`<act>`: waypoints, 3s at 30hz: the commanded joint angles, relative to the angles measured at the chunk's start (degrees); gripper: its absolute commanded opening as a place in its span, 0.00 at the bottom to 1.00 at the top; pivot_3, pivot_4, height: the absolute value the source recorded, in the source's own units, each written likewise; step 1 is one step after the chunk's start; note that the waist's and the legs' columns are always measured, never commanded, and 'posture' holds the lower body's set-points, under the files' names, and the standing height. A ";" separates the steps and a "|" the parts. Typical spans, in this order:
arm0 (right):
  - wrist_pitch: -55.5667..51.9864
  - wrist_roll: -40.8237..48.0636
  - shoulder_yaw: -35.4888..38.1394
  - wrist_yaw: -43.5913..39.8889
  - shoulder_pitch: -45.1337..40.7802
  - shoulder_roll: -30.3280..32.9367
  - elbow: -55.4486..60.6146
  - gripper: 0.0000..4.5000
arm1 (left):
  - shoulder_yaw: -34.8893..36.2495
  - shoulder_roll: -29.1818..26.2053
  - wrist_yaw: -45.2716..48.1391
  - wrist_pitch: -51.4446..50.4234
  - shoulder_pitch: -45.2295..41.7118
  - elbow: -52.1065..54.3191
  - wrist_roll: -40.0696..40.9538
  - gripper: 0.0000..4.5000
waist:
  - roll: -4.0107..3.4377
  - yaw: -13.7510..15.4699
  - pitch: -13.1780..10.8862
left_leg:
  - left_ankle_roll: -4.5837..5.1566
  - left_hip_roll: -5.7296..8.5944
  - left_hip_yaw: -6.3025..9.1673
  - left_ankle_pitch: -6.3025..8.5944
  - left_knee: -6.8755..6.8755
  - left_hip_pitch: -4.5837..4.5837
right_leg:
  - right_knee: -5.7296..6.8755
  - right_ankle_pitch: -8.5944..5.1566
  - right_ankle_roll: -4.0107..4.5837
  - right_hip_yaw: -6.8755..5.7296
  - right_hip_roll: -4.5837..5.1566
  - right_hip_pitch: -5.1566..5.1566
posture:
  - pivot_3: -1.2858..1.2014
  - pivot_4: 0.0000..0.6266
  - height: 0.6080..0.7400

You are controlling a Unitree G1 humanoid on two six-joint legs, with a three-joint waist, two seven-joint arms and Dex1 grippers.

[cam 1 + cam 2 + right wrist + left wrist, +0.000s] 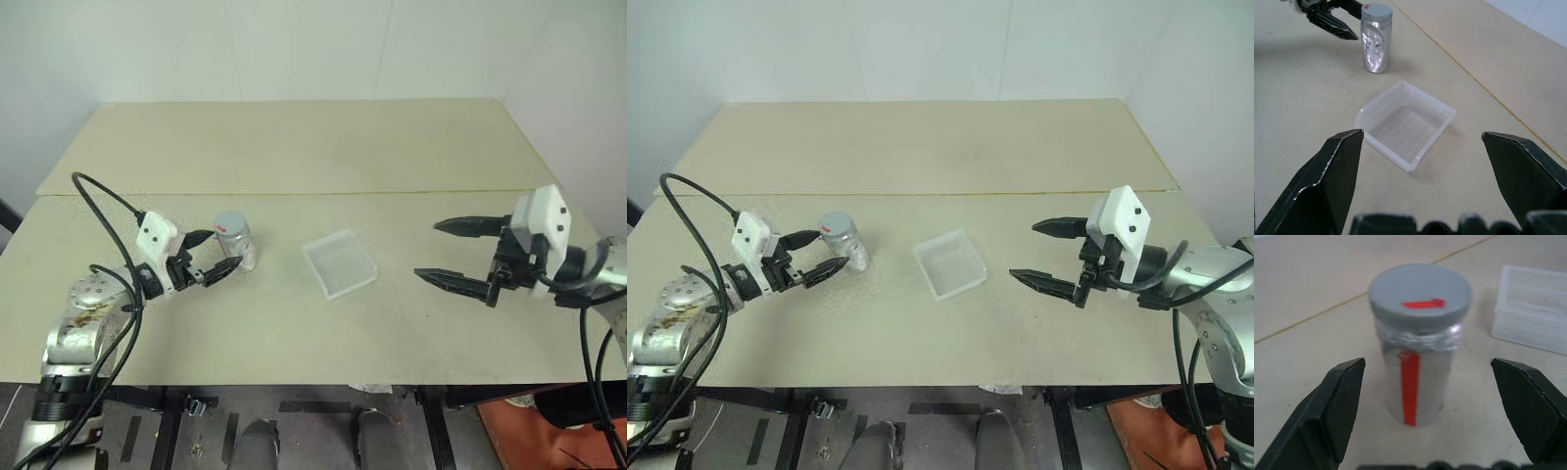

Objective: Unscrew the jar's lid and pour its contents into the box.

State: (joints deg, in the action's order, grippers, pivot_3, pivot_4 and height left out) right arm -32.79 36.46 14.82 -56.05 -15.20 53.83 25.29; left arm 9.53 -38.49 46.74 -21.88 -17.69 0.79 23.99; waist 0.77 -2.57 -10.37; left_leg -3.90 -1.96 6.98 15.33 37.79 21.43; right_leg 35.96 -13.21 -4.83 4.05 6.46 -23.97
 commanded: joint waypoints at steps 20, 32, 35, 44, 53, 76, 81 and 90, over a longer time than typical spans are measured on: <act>-1.19 2.46 5.59 1.75 0.89 2.67 5.33 1.00 | -1.23 10.57 -1.89 16.58 -9.56 -17.26 -4.83 0.99 | 0.02 0.02 0.01 | 0.00 0.01 0.00 0.00 0.03 -0.01 | 0.01 0.00 -0.01 0.00 0.00 0.03 | 0.52 0.24 1.00; -1.49 2.21 5.54 1.34 0.84 2.63 5.70 1.00 | -1.54 11.64 0.05 22.08 -9.69 -19.19 -4.75 0.44 | 0.02 -0.01 0.01 | 0.00 0.01 0.01 0.00 0.04 -0.01 | 0.00 0.01 -0.01 0.00 0.00 0.03 | 0.52 0.24 1.00; -1.70 3.09 4.91 1.95 0.39 1.52 6.19 1.00 | -2.32 9.35 2.00 19.26 -9.50 -15.41 -4.45 0.44 | 0.02 -0.02 0.01 | 0.00 0.01 0.01 0.00 0.04 -0.01 | 0.01 0.01 -0.01 0.00 0.00 0.03 | 0.52 0.24 1.00; -8.71 12.46 -2.69 6.60 -15.32 -5.57 2.52 1.00 | -4.76 -1.48 20.82 4.30 -19.59 -7.80 4.66 0.44 | 0.03 -0.43 0.00 | -0.01 0.00 0.03 -0.01 0.03 -0.04 | 0.05 0.00 -0.01 0.00 -0.01 0.06 | 0.52 0.24 1.00; -13.56 8.88 -14.68 13.94 -30.38 -16.43 -3.29 1.00 | -12.75 8.08 23.49 1.99 -29.07 -11.38 3.13 0.44 | 0.03 -0.98 0.00 | -0.03 0.01 0.07 -0.02 0.05 0.07 | 0.12 0.00 -0.02 -0.03 -0.02 -0.03 | 0.52 0.24 1.00; -16.83 1.47 -20.11 15.85 -35.28 -23.34 -8.73 1.00 | -15.60 14.65 28.17 5.65 -34.45 -18.02 -0.48 0.44 | 0.03 -1.59 0.00 | -0.03 0.02 0.13 -0.03 0.05 0.12 | 0.20 0.00 -0.01 -0.03 -0.04 -0.14 | 0.52 0.24 1.00; -15.53 -0.30 -20.93 14.64 -35.75 -24.66 -11.51 0.72 | -15.13 14.40 28.75 5.80 -34.60 -17.78 -0.42 0.44 | 0.02 -1.65 0.00 | -0.03 0.01 0.13 -0.03 0.05 0.12 | 0.20 0.00 -0.01 -0.03 -0.04 -0.14 | 0.52 0.24 1.00; -0.56 1.11 -20.87 -12.72 -38.92 -24.94 -23.39 0.61 | -14.46 12.05 36.17 6.06 -33.25 -13.84 2.51 0.44 | 0.01 -1.66 -0.02 | -0.03 0.02 0.13 -0.03 0.05 0.13 | 0.20 0.00 -0.02 -0.03 -0.03 -0.14 | 0.52 0.24 1.00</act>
State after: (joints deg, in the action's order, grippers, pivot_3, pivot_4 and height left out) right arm -38.87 36.22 -6.43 -59.68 -51.69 28.26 2.65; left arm -5.72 -25.68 80.10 -17.30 -50.64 -16.01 24.60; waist 0.77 -4.24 -10.38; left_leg -3.94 -1.94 7.11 15.30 37.84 21.58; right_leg 36.15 -13.21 -4.85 4.02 6.43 -24.12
